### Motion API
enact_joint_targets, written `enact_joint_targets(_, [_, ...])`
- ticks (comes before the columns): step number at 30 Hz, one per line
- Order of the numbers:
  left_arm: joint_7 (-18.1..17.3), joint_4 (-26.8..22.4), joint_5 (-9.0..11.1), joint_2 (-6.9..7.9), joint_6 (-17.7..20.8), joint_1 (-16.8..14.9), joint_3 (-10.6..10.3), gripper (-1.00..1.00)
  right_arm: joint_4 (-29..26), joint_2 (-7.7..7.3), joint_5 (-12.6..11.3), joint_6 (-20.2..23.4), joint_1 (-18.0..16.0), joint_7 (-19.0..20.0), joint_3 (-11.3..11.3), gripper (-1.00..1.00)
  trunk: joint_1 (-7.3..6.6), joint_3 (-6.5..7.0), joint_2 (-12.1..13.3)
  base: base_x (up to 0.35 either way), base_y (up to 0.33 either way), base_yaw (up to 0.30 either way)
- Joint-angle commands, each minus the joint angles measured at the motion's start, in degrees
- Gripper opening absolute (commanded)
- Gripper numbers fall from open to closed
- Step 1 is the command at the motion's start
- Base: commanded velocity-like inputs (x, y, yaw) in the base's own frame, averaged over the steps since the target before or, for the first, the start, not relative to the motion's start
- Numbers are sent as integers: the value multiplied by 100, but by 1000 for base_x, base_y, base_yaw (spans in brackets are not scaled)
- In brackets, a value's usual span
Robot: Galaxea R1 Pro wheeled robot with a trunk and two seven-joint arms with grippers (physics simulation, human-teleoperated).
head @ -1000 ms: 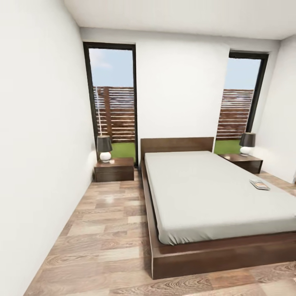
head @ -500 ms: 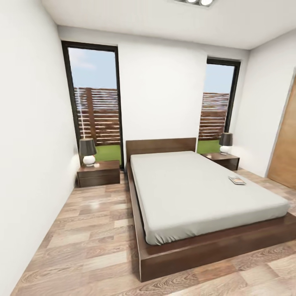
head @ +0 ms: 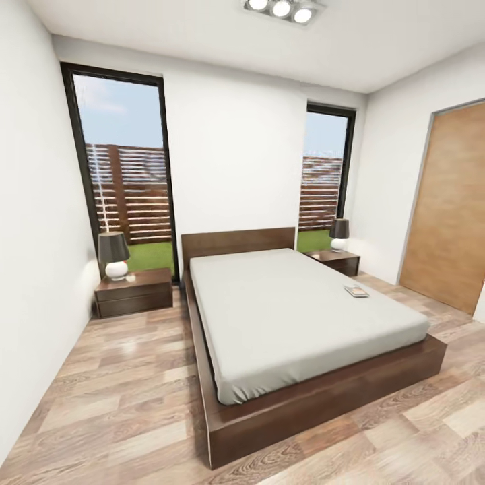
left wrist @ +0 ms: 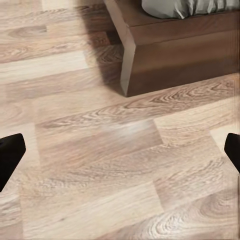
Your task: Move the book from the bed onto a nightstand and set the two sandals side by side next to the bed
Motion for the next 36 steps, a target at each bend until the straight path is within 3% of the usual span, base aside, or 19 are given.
enact_joint_targets(1, [-5, 3, 24, -1, -16, -2, 0, 100, -3, 2, -1, -12, 0, -4, -10, 100, 0, 0, -3, 0, 0, -251])
enact_joint_targets(36, [-5, 3, 24, -1, -17, -3, 0, 100, -5, 2, -1, -12, 0, -7, -10, 100, 0, 191, -3, 0, 0, -251])
